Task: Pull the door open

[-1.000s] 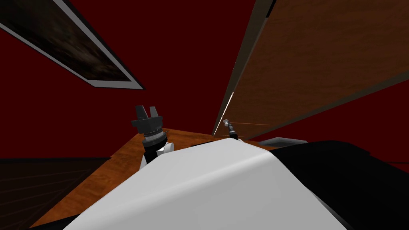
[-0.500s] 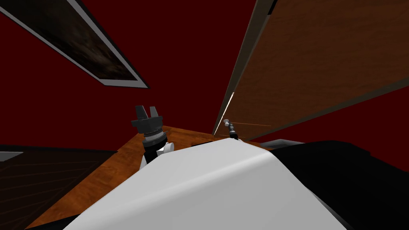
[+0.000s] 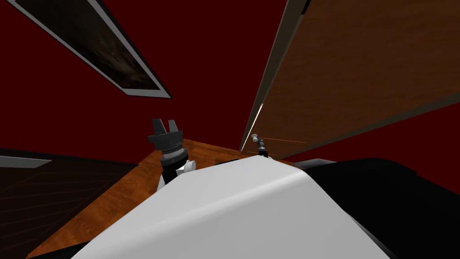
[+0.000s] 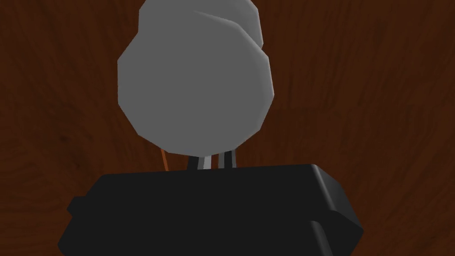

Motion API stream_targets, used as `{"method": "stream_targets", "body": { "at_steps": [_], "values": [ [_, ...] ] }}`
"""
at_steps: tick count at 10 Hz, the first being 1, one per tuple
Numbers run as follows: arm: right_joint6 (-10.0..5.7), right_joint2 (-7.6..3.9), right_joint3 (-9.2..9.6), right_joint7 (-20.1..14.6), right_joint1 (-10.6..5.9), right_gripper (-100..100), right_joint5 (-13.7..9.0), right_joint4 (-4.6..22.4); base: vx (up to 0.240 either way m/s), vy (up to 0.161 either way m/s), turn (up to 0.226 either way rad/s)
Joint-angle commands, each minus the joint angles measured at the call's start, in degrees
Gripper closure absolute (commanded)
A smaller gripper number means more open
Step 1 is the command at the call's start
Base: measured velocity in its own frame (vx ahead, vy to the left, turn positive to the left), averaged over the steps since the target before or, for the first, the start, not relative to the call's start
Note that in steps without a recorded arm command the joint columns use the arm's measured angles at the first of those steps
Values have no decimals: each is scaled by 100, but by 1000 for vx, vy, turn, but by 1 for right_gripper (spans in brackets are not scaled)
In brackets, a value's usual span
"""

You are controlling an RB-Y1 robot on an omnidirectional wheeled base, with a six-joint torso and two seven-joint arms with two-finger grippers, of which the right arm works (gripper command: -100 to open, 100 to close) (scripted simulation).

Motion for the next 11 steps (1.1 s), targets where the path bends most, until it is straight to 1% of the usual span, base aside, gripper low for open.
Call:
{"method": "stream_targets", "body": {
  "at_steps": [1, 2, 4, 9, 10, 11],
  "values": [
    [-10, 1, 5, -286, -42, 100, -109, -8, -48, -12, 97],
    [29, 26, 19, -318, -31, -100, -127, -41, -54, -9, 49],
    [49, 61, 43, -536, -64, -100, -212, -37, -48, 0, 13],
    [128, 200, 140, -1341, -200, -100, -558, -24, -79, -9, 37],
    [128, 200, 140, -1394, -200, -100, -558, -24, -57, -7, 24],
    [148, 234, 164, -1601, -234, -100, -643, -21, -45, -5, 12]
  ]
}}
